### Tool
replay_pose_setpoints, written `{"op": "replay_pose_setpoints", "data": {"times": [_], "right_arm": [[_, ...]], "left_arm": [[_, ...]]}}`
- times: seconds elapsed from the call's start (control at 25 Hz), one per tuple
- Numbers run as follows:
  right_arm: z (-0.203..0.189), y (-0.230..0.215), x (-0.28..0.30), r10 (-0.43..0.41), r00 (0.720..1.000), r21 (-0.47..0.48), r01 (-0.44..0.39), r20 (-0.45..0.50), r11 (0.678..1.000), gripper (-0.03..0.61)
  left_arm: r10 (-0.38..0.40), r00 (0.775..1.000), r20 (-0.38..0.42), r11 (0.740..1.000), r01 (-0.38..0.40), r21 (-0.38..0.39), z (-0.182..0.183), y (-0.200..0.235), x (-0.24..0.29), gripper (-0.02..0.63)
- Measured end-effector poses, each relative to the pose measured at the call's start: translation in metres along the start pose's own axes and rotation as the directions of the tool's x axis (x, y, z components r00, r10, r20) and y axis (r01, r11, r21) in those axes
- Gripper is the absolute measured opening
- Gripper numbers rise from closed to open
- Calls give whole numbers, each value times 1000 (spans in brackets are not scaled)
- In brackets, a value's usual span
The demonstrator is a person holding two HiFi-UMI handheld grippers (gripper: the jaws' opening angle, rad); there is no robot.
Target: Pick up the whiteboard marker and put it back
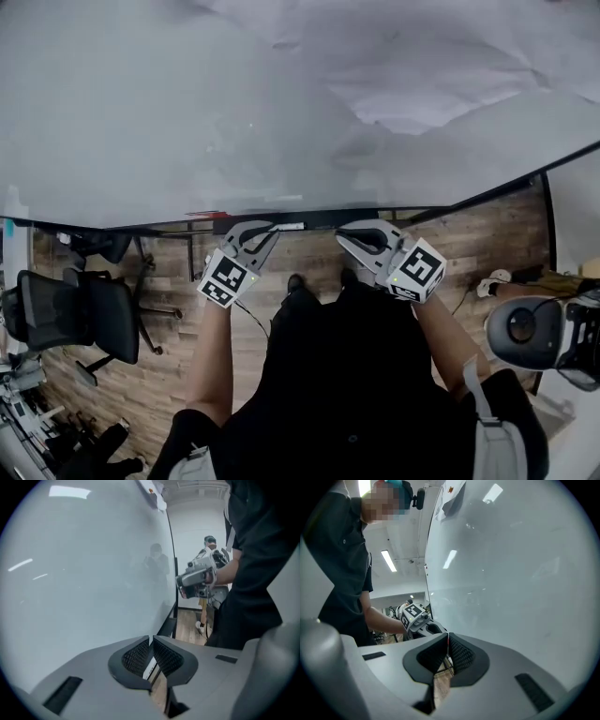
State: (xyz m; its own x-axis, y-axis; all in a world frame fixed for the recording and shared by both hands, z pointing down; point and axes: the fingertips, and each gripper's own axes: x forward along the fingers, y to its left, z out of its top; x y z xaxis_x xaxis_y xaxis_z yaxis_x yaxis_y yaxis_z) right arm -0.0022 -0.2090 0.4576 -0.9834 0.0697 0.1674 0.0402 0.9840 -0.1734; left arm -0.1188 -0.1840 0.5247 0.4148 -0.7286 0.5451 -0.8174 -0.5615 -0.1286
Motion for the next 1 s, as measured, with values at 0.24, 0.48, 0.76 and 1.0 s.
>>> {"op": "replay_pose_setpoints", "data": {"times": [0.24,0.48,0.76,1.0], "right_arm": [[22,0,41,143,990,-71,-142,6,987,21],[33,38,70,208,978,-88,-206,18,975,21],[40,63,102,293,956,-107,-292,-2,950,21],[37,81,126,321,947,-99,-322,-24,942,20]], "left_arm": [[161,955,248,963,-98,-250,36,22,-48,14],[287,880,378,902,-115,-416,28,12,-114,12],[400,806,436,835,-124,-537,12,1,-155,12],[380,814,440,846,-112,-522,5,-4,-164,12]]}}
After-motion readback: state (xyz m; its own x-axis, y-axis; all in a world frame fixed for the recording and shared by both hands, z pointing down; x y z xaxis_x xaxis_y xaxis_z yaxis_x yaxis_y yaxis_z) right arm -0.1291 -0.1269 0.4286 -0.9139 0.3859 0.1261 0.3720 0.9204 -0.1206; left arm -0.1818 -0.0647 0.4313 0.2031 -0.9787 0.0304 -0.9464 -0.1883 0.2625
